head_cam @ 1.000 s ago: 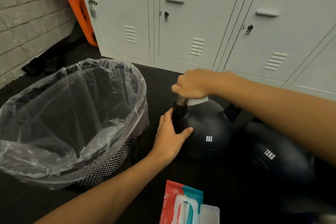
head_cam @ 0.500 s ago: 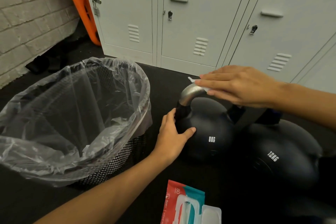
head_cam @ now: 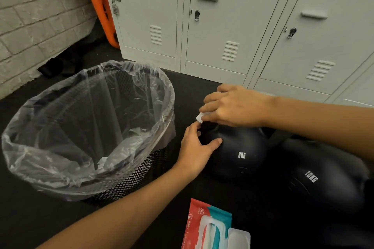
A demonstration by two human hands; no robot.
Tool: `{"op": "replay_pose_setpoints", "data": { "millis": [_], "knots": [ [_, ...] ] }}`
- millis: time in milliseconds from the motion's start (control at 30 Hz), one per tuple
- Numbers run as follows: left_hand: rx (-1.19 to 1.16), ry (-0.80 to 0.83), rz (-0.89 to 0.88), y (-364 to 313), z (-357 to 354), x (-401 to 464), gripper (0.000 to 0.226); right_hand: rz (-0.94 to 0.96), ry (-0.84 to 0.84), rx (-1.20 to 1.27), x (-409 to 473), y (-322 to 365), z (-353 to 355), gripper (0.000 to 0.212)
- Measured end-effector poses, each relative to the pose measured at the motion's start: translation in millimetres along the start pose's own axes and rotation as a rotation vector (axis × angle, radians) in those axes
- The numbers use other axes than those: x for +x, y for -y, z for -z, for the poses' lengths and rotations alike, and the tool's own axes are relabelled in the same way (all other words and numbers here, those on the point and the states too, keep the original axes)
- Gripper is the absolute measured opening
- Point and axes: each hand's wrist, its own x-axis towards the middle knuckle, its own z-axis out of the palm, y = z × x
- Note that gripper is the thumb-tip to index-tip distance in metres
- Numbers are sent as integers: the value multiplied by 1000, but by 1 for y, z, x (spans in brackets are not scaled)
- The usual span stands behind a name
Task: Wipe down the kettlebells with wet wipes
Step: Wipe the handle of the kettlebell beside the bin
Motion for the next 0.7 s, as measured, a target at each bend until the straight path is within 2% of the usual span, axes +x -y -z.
{"op": "replay_pose_setpoints", "data": {
  "millis": [67,167,333,433,567,700],
  "knots": [
    [-14,-5,6,-1,0,0,71,18,-102,67,-17,-10,0,30],
    [-35,-2,8,-1,1,0,69,-57,-223,195,-43,-21,3,38],
    [-49,19,19,-2,3,0,65,-587,-371,879,-79,-18,4,37],
    [-45,25,19,-2,4,-1,64,-721,-392,1129,-91,-13,2,37],
    [-30,19,16,-3,4,-1,65,-721,-378,1152,-78,-13,6,34],
    [-19,33,22,-4,4,-2,65,-573,-208,910,-43,-16,12,39]
  ]
}}
